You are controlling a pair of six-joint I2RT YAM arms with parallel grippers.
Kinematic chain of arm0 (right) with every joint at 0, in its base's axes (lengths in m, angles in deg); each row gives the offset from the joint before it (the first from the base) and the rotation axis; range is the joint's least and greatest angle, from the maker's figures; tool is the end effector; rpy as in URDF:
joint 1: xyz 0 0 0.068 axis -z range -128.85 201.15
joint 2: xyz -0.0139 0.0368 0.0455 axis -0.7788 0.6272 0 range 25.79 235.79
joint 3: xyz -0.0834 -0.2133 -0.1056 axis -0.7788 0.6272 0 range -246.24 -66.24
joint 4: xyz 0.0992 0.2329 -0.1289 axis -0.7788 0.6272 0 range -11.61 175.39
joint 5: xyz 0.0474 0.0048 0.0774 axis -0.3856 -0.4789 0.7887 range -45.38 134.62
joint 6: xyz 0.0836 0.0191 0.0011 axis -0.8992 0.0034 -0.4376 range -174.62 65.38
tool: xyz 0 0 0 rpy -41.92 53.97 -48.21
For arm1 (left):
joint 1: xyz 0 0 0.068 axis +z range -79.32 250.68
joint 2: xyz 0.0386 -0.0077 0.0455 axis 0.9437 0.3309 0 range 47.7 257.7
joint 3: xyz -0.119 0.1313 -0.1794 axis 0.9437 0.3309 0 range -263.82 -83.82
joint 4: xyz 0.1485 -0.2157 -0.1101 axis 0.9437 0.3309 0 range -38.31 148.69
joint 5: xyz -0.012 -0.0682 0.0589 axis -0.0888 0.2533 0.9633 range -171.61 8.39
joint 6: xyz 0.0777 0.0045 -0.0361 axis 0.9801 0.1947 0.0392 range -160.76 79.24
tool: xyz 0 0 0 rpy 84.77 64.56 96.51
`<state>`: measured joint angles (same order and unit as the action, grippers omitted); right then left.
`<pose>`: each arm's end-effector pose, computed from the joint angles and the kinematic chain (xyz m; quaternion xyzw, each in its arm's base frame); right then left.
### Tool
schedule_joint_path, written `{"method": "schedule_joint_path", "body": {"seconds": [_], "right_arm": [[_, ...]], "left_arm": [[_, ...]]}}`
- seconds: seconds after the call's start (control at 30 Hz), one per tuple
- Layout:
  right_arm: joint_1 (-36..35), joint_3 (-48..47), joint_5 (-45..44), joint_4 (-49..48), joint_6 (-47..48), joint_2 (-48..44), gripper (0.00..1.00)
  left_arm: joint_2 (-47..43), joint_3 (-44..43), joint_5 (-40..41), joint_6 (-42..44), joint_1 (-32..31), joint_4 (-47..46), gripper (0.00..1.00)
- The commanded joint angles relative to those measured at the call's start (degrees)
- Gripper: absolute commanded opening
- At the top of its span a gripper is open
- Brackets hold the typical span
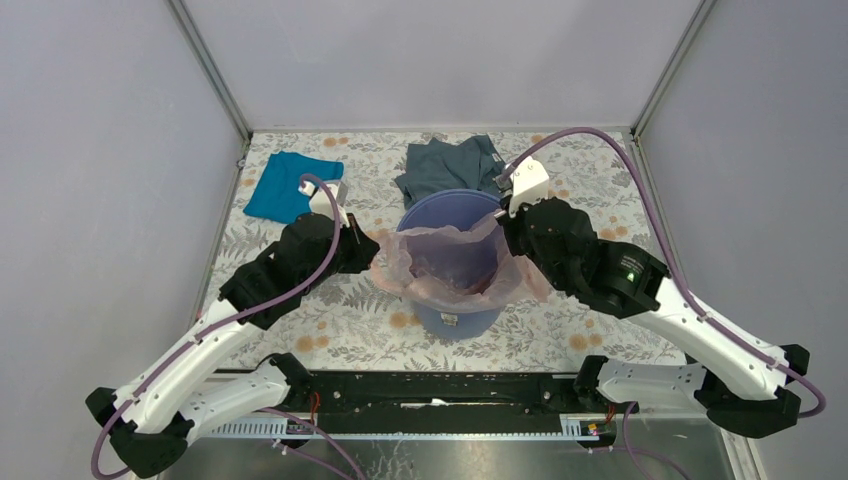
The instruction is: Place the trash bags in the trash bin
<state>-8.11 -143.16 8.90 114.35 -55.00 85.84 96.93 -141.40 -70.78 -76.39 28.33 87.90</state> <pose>0.1743 0.2066 0.4148 -0.2262 0.7626 0.0578 0.6033 0.1944 -0.1581 0.3264 0.0013 0.8541 -0.2605 0.4502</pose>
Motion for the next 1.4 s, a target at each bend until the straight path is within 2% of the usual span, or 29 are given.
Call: {"method": "schedule_joint_path", "body": {"seconds": [0.0, 0.27, 0.6, 1.0, 1.23, 1.37], "right_arm": [[3.0, -0.5, 2.6, -5.0, -1.1, 2.0, 0.0], [13.7, -3.3, 9.1, -6.9, -3.9, 7.3, 0.0], [23.0, -5.5, 18.3, -9.4, -6.2, 13.2, 0.0], [25.7, -8.3, 23.3, -9.4, -5.2, 17.6, 0.0], [30.1, -9.6, 25.9, -6.7, -10.3, 21.4, 0.0], [32.7, -8.8, 28.2, -5.7, -11.5, 22.4, 0.0]], "left_arm": [[0.3, 0.1, 2.0, 1.1, 0.5, -3.7, 0.0], [3.2, -1.8, 6.6, 6.0, 0.9, -4.1, 0.0], [7.1, 0.2, 6.0, 7.0, 3.1, -7.0, 0.0], [11.2, 4.7, -4.0, 4.7, 10.4, -10.5, 0.0], [13.9, 6.1, -12.1, 3.7, 11.3, -12.1, 0.0], [13.8, 6.4, -13.9, 3.6, 11.4, -12.5, 0.0]]}}
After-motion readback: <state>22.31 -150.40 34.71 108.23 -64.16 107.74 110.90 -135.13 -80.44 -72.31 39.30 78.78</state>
